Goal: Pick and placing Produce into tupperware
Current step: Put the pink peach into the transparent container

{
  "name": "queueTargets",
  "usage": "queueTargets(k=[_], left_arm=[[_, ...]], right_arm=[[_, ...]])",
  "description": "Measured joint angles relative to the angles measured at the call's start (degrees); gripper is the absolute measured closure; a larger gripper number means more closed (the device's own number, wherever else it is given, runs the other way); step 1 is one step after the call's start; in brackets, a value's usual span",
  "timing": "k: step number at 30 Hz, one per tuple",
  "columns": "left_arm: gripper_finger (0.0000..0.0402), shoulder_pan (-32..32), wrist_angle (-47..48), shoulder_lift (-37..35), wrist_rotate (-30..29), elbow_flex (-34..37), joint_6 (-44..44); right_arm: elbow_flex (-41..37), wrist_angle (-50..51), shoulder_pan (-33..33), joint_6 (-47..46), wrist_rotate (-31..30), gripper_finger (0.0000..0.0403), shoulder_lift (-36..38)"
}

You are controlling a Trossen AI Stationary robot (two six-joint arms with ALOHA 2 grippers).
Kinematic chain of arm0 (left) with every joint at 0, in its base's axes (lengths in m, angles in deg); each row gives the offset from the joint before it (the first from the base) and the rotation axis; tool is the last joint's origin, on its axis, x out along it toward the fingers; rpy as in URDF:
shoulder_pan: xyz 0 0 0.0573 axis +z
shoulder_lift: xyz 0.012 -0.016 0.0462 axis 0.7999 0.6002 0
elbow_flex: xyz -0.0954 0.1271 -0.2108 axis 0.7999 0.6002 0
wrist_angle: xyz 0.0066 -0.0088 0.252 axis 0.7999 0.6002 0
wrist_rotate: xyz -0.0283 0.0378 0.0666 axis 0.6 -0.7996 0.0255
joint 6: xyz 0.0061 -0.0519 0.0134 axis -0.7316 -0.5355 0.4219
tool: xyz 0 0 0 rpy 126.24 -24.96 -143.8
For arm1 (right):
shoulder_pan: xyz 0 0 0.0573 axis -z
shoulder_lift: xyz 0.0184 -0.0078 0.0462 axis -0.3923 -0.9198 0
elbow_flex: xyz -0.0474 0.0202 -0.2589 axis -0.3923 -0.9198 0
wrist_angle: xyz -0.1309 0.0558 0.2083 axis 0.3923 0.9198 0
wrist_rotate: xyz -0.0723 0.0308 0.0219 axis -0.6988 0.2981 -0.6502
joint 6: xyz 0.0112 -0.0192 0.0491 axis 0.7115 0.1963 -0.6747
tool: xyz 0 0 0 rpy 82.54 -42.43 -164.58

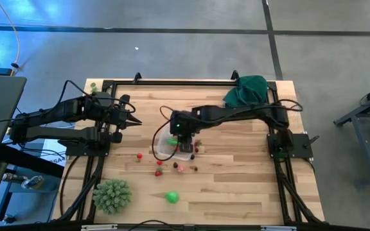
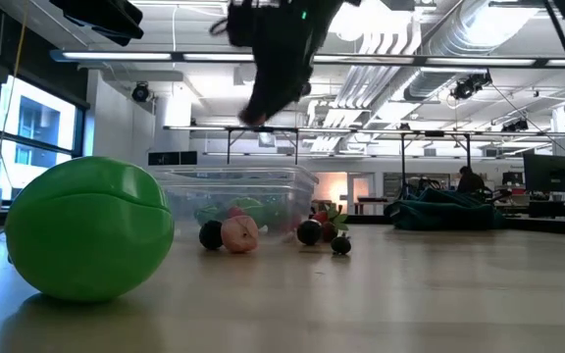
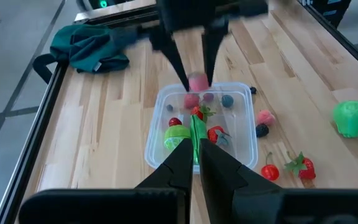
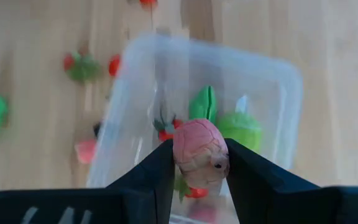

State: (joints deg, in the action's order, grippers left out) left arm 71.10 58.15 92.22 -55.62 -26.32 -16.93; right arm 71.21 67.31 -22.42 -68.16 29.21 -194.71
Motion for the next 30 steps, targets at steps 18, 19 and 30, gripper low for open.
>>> queueTargets(k=[18,19,30], left_arm=[[0.0383,0.00,-0.01,0.00,0.00,0.00,0.00],[0.0383,0.01,-0.01,0.00,0.00,0.00,0.00],[0.0383,0.00,-0.01,0.00,0.00,0.00,0.00]], right_arm=[[-0.01,4.46,3.05,-3.82,-4.54,0.0286,-10.06],[-0.01,4.49,3.05,-3.81,-4.30,0.0286,-10.31],[-0.01,4.73,2.66,-3.88,-3.30,0.0286,-10.99]])
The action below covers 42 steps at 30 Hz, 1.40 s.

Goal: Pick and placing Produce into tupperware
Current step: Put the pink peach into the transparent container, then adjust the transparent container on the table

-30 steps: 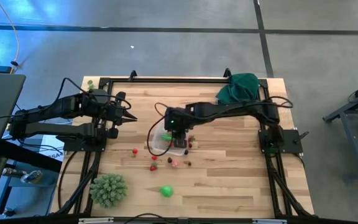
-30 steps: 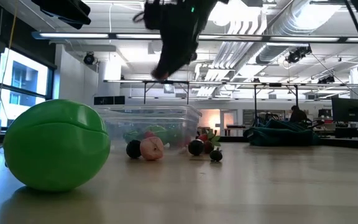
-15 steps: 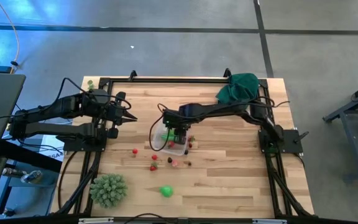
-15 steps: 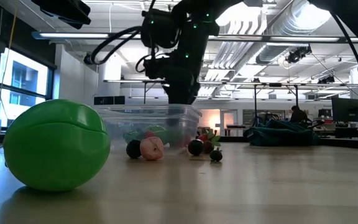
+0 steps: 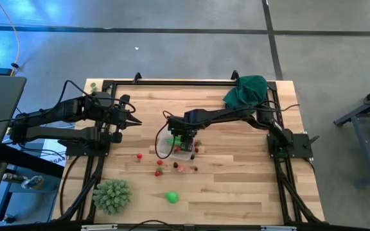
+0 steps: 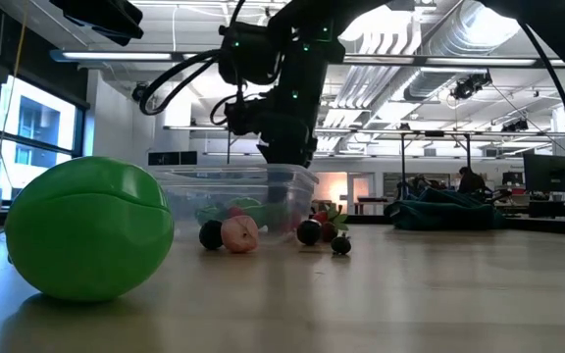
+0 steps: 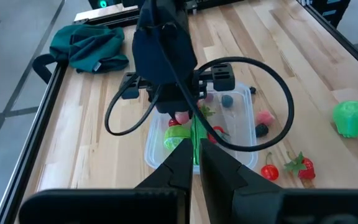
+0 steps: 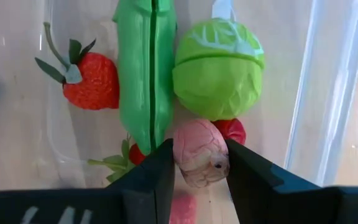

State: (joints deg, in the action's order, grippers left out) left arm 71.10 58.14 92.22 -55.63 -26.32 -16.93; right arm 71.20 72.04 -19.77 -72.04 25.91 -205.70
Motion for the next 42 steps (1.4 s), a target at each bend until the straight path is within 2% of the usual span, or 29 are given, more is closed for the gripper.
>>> queueTargets(k=[26,36,42], left_arm=[[0.0383,0.02,0.00,0.02,0.00,0.00,0.00],[0.0383,0.00,0.00,0.00,-0.01,0.01,0.00],[0.0383,0.01,0.02,0.01,0.00,0.00,0.00]], right_arm=[[0.00,1.44,0.06,-1.24,0.26,0.0282,0.07],[0.00,1.28,0.04,-1.21,-1.09,0.0217,0.09],[-0.02,1.13,-0.76,-0.20,-2.94,0.0207,1.81]])
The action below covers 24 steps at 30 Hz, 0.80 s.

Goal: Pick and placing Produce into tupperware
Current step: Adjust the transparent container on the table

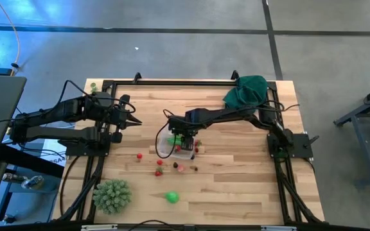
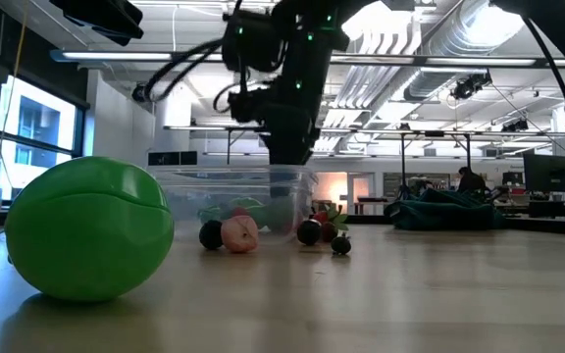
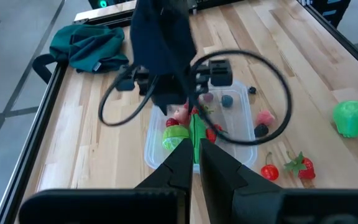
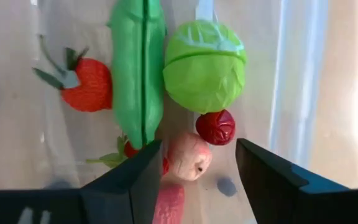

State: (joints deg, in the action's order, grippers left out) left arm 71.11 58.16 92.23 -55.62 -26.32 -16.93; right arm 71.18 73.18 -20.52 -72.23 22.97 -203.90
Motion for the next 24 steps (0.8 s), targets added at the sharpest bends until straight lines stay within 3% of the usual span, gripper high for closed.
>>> queueTargets(k=[6,24], left_arm=[[0.0383,0.01,0.00,0.01,0.00,0.00,0.00],[0.0383,0.00,-0.01,0.00,-0.02,0.00,0.00]], right_arm=[[0.00,-1.45,-0.32,2.15,-1.08,0.0207,1.82],[0.00,-6.39,5.07,7.13,6.51,0.0215,1.78]])
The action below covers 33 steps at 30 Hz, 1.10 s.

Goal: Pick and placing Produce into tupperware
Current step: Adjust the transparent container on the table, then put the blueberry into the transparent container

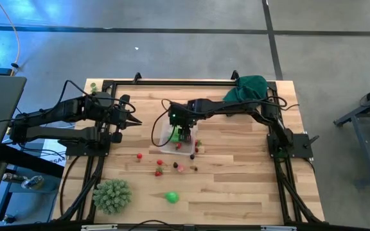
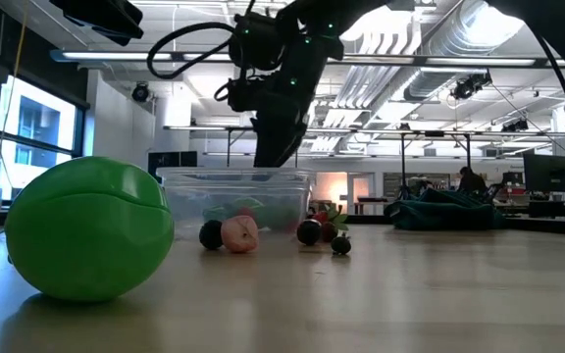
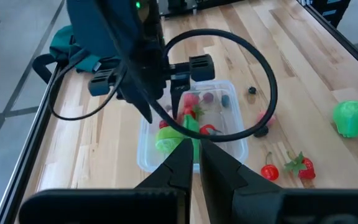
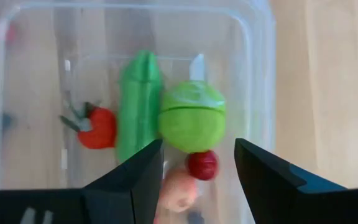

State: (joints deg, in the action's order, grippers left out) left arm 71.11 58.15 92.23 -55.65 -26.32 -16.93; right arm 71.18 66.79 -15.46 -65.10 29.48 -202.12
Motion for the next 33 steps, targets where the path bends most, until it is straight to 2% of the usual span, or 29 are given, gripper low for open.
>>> queueTargets(k=[14,22,33], left_arm=[[0.0383,0.01,0.01,-0.01,0.00,0.00,0.00],[0.0383,-0.01,0.00,0.01,0.02,0.00,0.00],[0.0383,-0.01,0.01,0.01,0.02,0.01,0.00]], right_arm=[[0.00,-1.71,2.97,1.97,0.51,0.0216,0.00],[0.00,0.60,0.28,0.86,-0.24,0.0238,6.88],[0.00,8.42,-8.27,-5.82,-16.19,0.0261,16.47]])
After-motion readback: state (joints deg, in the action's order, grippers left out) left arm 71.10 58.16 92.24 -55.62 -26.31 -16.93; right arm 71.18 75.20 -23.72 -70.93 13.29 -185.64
